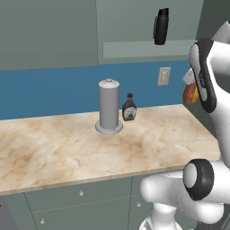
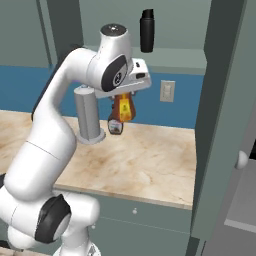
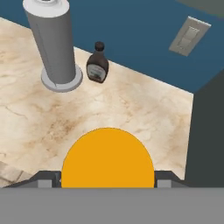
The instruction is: Pick the bar and honey bottle from the counter and place them in the cabinets closest to them.
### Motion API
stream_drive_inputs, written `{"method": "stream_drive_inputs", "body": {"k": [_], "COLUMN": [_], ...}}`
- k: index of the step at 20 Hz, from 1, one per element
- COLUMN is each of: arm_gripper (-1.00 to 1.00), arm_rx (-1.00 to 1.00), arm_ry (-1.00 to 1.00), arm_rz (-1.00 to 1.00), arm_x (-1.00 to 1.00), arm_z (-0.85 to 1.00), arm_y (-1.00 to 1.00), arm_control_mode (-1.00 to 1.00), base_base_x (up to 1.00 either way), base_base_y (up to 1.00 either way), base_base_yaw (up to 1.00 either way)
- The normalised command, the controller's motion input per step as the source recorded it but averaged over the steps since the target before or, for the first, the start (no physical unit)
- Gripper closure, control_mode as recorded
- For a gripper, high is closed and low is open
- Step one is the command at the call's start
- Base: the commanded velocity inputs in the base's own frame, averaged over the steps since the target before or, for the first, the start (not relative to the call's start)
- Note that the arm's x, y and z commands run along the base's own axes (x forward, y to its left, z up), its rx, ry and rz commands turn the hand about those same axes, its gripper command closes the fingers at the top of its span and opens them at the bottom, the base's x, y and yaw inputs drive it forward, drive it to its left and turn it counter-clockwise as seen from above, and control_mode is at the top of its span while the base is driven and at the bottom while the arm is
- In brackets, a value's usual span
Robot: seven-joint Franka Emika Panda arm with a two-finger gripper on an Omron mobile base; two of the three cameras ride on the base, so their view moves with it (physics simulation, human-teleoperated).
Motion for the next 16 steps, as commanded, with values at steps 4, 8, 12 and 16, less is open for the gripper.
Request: {"method": "stream_drive_inputs", "body": {"k": [4, 8, 12, 16], "arm_gripper": [1.00, 1.00, 1.00, 1.00], "arm_rx": [0.00, 0.00, 0.00, 0.00], "arm_ry": [0.00, -0.02, -0.05, -0.15], "arm_rz": [0.00, 0.00, 0.00, 0.01], "arm_x": [0.00, -0.04, -0.13, -0.50], "arm_z": [0.66, 0.67, 0.67, 0.23], "arm_y": [0.23, 0.24, 0.23, 0.12], "arm_control_mode": [-1.00, -1.00, -1.00, -1.00], "base_base_x": [0.00, 0.00, 0.00, 0.00], "base_base_y": [0.00, 0.00, 0.00, 0.00], "base_base_yaw": [0.00, 0.00, 0.00, 0.00]}}
